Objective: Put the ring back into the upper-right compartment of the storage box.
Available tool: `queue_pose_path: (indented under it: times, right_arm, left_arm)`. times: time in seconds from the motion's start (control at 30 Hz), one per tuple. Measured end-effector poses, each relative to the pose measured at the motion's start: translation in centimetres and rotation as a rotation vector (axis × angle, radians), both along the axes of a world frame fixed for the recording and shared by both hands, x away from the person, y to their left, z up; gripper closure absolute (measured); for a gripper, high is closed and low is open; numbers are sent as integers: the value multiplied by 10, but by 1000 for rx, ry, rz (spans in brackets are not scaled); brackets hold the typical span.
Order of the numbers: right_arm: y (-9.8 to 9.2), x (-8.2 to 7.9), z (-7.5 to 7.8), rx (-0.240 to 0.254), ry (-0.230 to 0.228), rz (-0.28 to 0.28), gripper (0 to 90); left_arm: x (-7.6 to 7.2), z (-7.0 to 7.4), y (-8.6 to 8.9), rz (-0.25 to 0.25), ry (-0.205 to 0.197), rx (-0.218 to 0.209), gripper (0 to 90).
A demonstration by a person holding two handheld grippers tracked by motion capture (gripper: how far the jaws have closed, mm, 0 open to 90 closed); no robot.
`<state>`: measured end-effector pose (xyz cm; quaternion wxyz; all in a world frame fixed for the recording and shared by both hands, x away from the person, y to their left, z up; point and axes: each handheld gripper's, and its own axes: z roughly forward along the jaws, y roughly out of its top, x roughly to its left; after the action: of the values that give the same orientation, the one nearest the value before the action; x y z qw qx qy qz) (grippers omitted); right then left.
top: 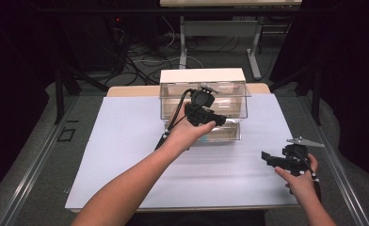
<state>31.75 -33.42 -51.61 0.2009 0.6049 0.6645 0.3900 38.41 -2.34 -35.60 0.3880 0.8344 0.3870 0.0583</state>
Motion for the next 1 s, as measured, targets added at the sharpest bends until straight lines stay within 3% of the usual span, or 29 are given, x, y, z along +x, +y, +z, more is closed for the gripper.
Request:
queue_pose_path:
  times: [0.43, 0.53, 0.7, 1.0]
  right_arm:
    - [-3, 0, 1, -18, 2, 7, 98]
    - [0, 0, -1, -1, -3, 0, 99]
    - [0, 0, 0, -1, 4, 1, 98]
    - [0, 0, 1, 1, -4, -3, 98]
  left_arm:
    - [-8, -5, 18, -6, -58, -18, 417]
    - [-10, -6, 24, -4, -73, -21, 409]
    - [-16, -4, 31, -9, -114, 0, 408]
    - [-21, -1, 48, -16, -151, -15, 368]
